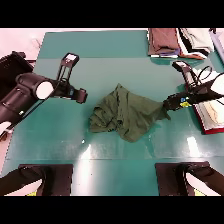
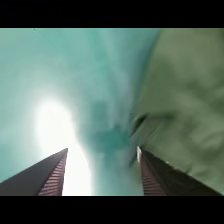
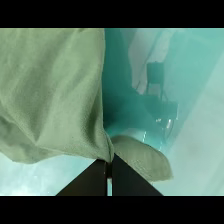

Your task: Fold the shirts.

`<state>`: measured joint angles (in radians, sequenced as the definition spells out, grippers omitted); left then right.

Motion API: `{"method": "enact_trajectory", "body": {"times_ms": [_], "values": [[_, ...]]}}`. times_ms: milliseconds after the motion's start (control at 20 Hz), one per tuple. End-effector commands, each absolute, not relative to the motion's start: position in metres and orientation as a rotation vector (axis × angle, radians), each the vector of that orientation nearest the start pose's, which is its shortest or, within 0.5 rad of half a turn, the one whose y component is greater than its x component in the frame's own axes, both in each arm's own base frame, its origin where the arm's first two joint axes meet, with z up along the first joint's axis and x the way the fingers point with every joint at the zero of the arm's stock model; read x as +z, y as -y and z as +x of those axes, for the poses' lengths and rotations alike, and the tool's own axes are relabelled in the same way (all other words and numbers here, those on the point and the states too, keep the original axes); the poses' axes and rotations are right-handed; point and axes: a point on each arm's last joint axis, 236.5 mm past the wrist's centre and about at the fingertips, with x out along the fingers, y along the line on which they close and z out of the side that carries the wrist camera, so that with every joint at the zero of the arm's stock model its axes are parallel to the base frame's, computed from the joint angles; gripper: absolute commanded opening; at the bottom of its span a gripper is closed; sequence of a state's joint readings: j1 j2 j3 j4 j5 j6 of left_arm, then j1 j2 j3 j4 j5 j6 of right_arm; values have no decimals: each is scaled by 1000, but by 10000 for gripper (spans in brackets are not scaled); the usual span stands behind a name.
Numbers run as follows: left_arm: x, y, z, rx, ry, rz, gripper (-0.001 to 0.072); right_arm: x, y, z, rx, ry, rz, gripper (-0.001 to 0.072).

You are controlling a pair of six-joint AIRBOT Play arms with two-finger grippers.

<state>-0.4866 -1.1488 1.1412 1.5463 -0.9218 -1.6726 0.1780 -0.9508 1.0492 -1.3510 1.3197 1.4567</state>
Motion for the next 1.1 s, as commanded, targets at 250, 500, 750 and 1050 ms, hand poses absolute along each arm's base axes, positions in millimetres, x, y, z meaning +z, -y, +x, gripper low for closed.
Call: {"method": "enact_trajectory", "body": {"times_ms": [250,500,750,1050], "values": [[-32,262,417,-489,-1168,-131,526,73,-104,294,370,-1212,-25,22],[-55,284,406,-568,-1235,-198,458,73,-104,296,369,-1202,-23,22],[-49,277,409,-570,-1238,-174,27,81,-101,305,353,-1166,-21,22],[163,189,456,-483,-800,-86,26,205,-60,338,264,-856,-16,22]]}}
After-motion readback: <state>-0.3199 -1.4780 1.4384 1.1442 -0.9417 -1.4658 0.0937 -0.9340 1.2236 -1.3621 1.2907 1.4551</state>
